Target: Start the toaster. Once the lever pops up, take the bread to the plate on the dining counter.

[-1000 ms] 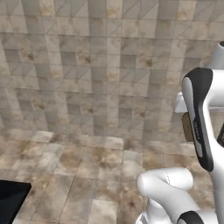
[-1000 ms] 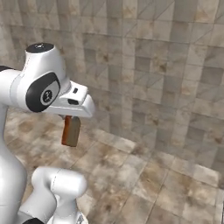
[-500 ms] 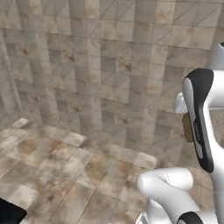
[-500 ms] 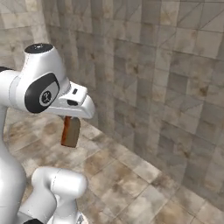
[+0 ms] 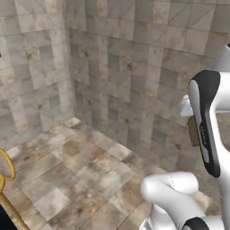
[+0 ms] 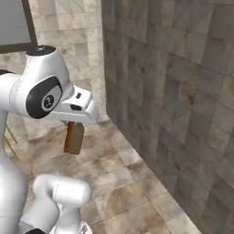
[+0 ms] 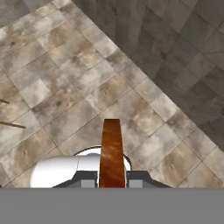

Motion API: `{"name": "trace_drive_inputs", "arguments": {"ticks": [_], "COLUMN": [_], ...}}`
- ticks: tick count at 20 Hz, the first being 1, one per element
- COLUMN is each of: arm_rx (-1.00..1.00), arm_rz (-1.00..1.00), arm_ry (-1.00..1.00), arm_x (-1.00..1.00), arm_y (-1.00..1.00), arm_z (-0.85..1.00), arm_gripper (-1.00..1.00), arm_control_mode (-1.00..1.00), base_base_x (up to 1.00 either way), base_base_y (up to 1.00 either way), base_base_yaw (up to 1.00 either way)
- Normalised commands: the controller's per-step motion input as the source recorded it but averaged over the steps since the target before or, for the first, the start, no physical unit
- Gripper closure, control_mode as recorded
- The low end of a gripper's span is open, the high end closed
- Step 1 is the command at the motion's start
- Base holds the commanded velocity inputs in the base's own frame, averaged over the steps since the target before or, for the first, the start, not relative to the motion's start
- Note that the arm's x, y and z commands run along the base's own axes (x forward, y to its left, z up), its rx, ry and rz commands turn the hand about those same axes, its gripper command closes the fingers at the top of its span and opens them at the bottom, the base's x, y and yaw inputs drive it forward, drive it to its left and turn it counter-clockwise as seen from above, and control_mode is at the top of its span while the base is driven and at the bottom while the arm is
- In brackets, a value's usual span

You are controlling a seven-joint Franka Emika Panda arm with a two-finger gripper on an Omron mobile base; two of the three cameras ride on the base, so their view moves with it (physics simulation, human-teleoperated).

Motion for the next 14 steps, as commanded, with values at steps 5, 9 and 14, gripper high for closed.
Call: {"name": "trace_drive_inputs", "arguments": {"ticks": [5,9,14], "arm_rx": [0.0,0.0,0.0], "arm_rz": [0.0,0.0,0.0], "arm_ry": [0.0,0.0,0.0], "arm_x": [0.0,0.0,0.0], "arm_y": [0.0,0.0,0.0], "arm_z": [0.0,0.0,0.0], "arm_gripper": [1.0,1.0,1.0], "arm_control_mode": [1.0,1.0,1.0], "base_base_x": [1.0,0.96,0.8], "base_base_y": [-0.06,-0.18,-0.35], "base_base_yaw": [0.61,0.62,0.59]}}
